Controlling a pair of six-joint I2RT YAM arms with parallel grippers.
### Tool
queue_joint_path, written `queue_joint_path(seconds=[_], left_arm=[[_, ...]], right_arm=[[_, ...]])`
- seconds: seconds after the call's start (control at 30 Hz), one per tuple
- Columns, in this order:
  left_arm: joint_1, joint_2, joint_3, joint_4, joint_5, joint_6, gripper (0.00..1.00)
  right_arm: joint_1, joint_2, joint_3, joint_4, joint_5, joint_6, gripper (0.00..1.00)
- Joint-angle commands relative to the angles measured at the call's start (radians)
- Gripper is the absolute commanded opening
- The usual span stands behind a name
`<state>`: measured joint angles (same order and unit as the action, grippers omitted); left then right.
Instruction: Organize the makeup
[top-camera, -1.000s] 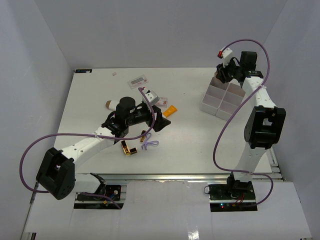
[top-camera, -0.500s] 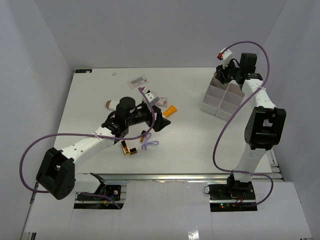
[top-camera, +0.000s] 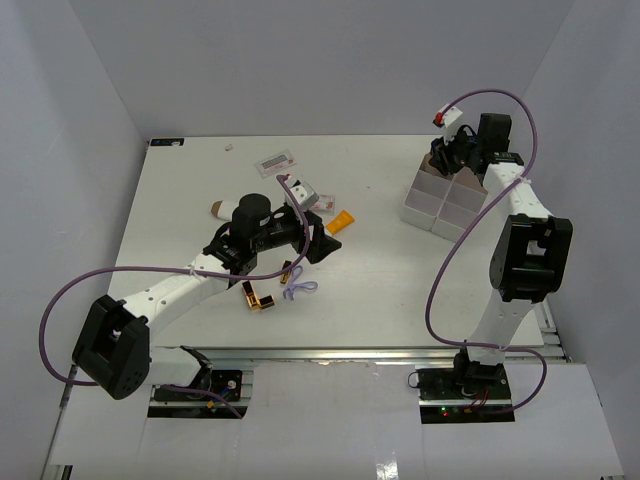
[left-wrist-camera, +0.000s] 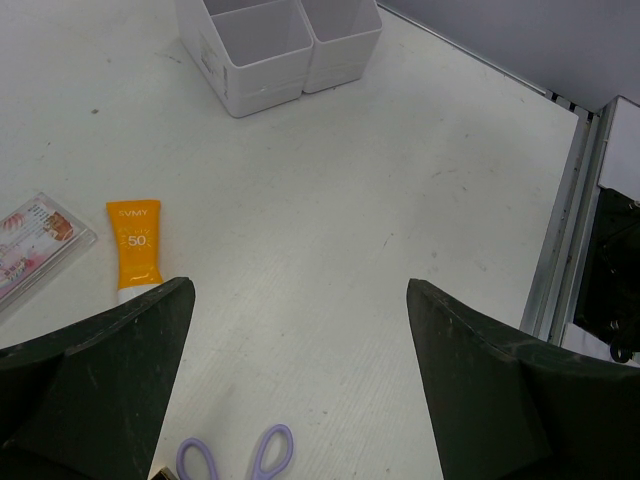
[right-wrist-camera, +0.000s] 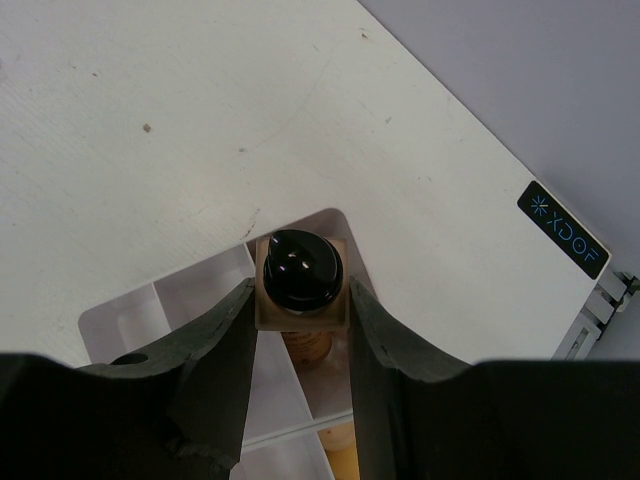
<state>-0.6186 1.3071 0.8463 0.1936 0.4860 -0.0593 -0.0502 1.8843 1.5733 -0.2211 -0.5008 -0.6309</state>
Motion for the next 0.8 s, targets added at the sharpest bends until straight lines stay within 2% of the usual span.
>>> queue_joint_path(seconds=[0.0, 0.27, 0.47, 0.6, 0.77], left_arm=[[-0.003, -0.011, 0.036, 0.004, 0.013, 0.007, 0.98], [-0.003, -0.008, 0.036, 0.003, 0.011, 0.007, 0.98], [-0.003, -0.002, 0.036, 0.003, 0.011, 0.007, 0.98], [-0.003, 0.001, 0.036, 0.002, 0.010, 0.007, 0.98], [-0.003, 0.006, 0.036, 0.003, 0.008, 0.007, 0.98]], right_arm=[[0.001, -0.036, 0.000, 0.037, -0.002, 0.004, 0.20], [0.001, 0.003, 0.057, 0.039, 0.008, 0.001, 0.23], [0.001, 0.016, 0.085, 0.035, 0.004, -0.027, 0.36], [0.001, 0.030, 0.099, 0.029, -0.003, -0.044, 0.39], [0.003, 0.041, 0.074, 0.026, -0.029, -0.070, 0.53]])
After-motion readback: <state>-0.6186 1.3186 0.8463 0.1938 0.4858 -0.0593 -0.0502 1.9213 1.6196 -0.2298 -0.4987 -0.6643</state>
